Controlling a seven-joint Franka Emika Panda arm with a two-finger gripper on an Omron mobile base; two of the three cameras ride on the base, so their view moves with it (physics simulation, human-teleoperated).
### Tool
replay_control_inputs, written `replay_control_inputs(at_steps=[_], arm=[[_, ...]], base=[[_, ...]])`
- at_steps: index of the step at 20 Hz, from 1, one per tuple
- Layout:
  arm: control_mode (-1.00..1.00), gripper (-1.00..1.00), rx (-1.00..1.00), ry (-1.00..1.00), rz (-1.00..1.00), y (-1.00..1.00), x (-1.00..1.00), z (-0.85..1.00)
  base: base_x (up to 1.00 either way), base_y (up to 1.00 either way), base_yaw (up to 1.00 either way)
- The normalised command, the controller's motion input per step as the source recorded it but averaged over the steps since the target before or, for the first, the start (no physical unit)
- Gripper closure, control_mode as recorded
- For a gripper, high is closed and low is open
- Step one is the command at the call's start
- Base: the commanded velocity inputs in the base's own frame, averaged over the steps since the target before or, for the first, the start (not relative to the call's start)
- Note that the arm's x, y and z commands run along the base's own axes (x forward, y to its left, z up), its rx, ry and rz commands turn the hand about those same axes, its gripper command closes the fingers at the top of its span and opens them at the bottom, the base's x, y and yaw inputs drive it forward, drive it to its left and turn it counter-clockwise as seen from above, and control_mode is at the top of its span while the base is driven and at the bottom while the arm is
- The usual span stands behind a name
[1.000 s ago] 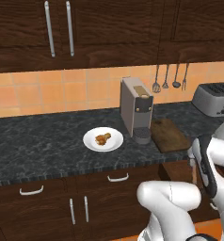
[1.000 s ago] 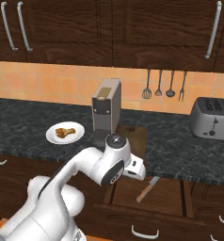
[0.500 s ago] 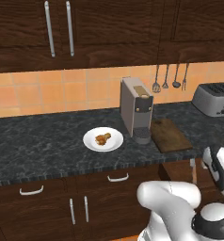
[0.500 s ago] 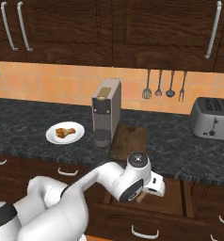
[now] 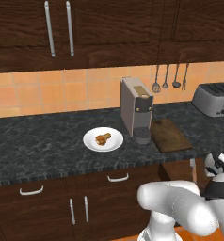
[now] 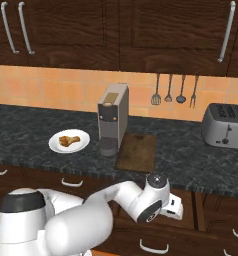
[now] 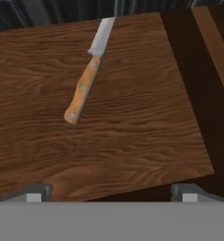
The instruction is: Pick up the knife from the drawer and place it on the cutting board. Then place the meat from the plate to the cutting board.
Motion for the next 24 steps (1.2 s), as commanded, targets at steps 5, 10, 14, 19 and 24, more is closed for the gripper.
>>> replay_control_inputs(at_steps=[5, 10, 14, 19, 24], arm=[[-1.0, -1.0, 0.0, 0.0, 0.03, -0.03, 0.21, -0.46], [-1.0, -1.0, 0.0, 0.02, 0.04, 0.0, 0.37, -0.51], [-1.0, -1.0, 0.0, 0.14, 0.06, 0.0, 0.12, -0.59], [-1.0, -1.0, 0.0, 0.33, 0.03, -0.26, -0.75, -0.7], [-1.0, -1.0, 0.0, 0.33, 0.0, -0.61, -1.0, -0.54]], base=[[0.0, 0.0, 0.0], [0.0, 0.0, 0.0], [0.0, 0.0, 0.0], [0.0, 0.0, 0.0], [0.0, 0.0, 0.0]])
